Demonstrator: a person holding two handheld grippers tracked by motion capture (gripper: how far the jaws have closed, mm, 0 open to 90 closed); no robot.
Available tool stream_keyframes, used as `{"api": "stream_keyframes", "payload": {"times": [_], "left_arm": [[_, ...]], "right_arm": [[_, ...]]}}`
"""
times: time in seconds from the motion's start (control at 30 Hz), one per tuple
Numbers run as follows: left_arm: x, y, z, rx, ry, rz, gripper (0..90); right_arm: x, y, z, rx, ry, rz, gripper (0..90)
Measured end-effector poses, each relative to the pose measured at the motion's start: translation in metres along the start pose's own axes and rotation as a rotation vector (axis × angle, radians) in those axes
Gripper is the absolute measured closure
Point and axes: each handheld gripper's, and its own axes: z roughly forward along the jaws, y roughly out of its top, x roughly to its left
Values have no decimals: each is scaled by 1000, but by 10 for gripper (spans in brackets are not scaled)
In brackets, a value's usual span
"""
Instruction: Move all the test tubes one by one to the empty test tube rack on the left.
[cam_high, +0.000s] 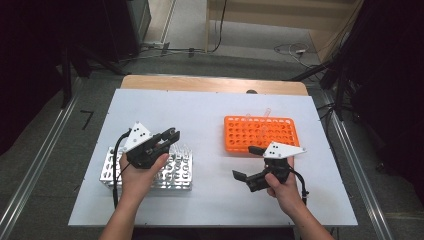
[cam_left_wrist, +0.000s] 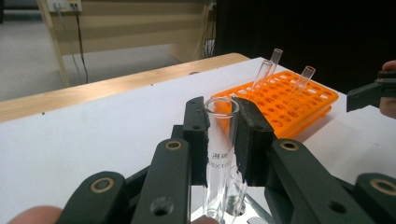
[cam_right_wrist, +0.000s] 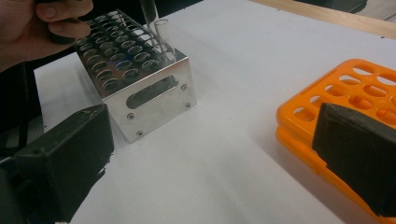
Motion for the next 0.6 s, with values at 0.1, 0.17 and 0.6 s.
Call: {"api": "stream_keyframes", "payload": {"times": [0.1,0.17,0.6], "left_arm": [[1,-2,2,10,-1,-4,763],[1,-4,4,25,-1,-5,763],[2,-8,7,102,7,-7,760]], "right_arm": [[-1,0,-1,0,-2,4,0],[-2,0,-1,-3,-3,2,0],[-5,-1,-6,-13,-21,1,0]]}}
